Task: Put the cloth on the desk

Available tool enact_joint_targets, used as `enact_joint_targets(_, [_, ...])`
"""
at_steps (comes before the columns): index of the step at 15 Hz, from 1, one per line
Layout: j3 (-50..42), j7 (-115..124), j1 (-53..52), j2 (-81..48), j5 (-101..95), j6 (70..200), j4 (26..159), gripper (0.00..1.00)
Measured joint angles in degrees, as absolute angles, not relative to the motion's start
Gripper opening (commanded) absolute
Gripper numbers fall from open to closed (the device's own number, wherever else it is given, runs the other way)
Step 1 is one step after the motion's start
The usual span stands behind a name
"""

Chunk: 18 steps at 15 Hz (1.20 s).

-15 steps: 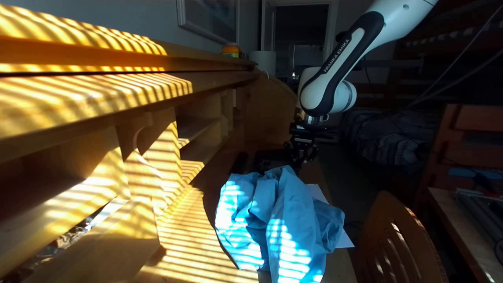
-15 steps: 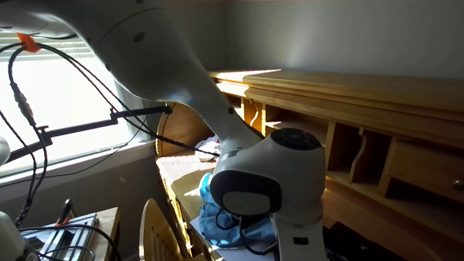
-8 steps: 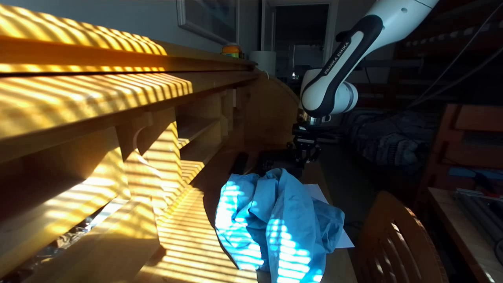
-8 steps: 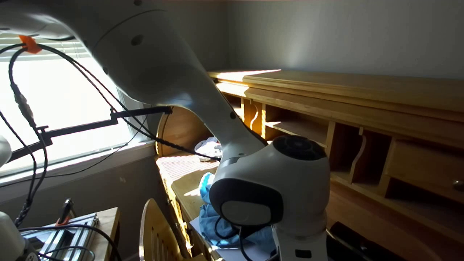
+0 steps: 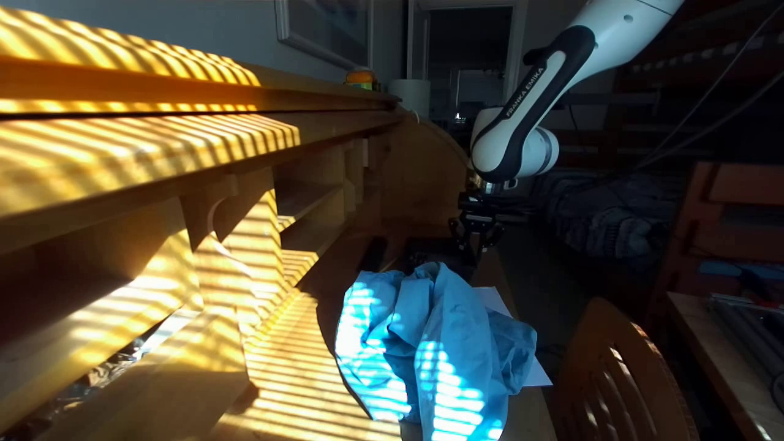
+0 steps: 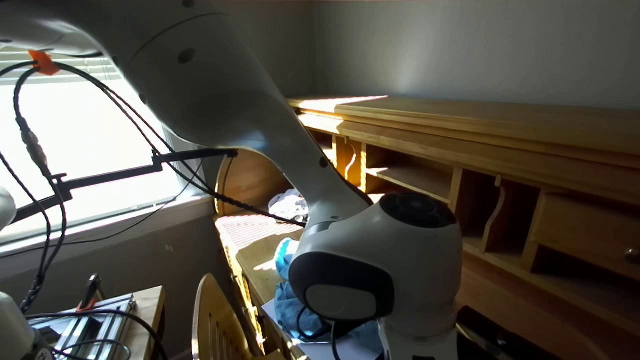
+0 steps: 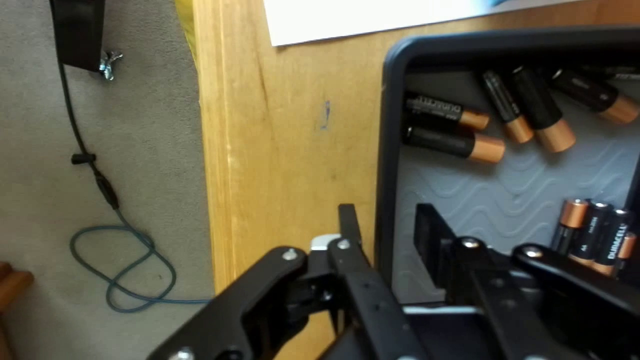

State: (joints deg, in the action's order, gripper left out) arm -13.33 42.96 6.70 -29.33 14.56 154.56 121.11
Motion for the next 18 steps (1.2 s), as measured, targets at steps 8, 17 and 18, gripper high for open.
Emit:
enact_joint_targets(8, [-11.2, 38.4, 4.8, -24.5, 14.4, 154.5, 121.7, 1.0])
enact_joint_targets(17, [-7.9, 25.0, 0.3, -13.6, 8.1, 148.1, 125.6, 1.0])
enact_joint_targets(18, [-7.2, 23.2, 0.1, -12.5, 7.4, 147.3, 125.9, 1.0])
